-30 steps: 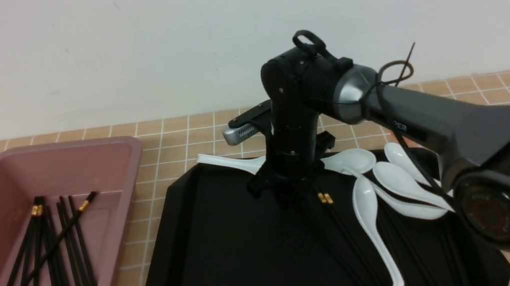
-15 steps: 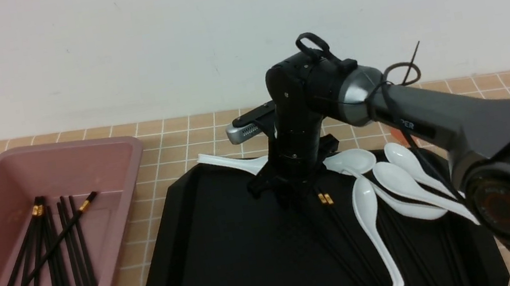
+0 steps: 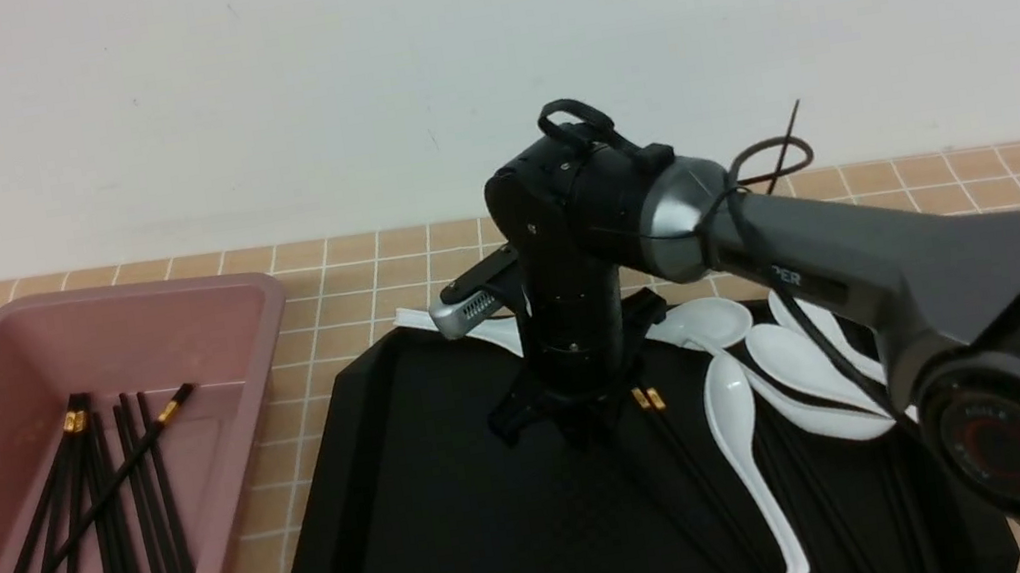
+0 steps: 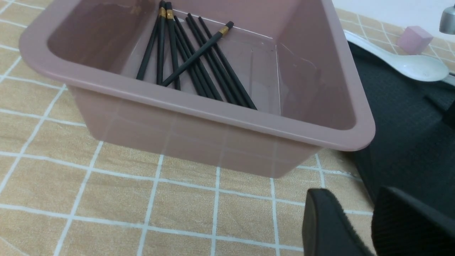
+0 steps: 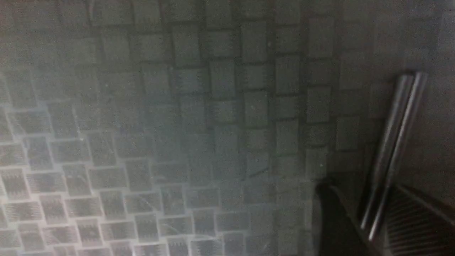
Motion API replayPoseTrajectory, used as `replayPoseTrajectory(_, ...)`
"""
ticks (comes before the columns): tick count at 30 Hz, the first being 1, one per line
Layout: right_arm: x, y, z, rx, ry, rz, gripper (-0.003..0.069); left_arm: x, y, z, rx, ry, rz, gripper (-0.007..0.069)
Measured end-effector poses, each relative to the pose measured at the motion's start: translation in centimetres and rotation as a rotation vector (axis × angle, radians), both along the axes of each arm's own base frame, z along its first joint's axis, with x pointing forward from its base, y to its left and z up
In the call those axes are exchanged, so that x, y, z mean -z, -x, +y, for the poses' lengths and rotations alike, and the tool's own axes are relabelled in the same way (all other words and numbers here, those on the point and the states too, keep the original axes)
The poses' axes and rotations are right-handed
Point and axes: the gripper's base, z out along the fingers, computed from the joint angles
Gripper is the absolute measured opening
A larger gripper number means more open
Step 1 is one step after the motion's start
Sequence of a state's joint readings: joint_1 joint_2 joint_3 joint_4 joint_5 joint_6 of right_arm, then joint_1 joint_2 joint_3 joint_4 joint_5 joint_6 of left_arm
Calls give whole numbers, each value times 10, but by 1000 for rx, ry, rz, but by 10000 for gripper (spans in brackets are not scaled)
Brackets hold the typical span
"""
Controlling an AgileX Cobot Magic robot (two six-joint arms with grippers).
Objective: On brown tablecloth take chopsticks from black tray and put them in box.
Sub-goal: 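Move the gripper over the chopsticks on the black tray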
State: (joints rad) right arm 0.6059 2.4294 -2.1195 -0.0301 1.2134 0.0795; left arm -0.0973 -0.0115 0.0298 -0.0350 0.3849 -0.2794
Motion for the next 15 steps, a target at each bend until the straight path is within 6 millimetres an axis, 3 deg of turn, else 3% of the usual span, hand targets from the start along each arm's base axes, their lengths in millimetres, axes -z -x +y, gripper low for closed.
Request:
replayPoseTrajectory(3,1,0,0,0,-1,1,221,0,0,0,0,0,0,220)
replayPoseTrajectory(8,1,1,2,4,-6,6,95,0,0,0,0,0,0,226)
replayPoseTrajectory(15,-6,2,2,7,-10,-8,54,0,0,0,0,0,0,236)
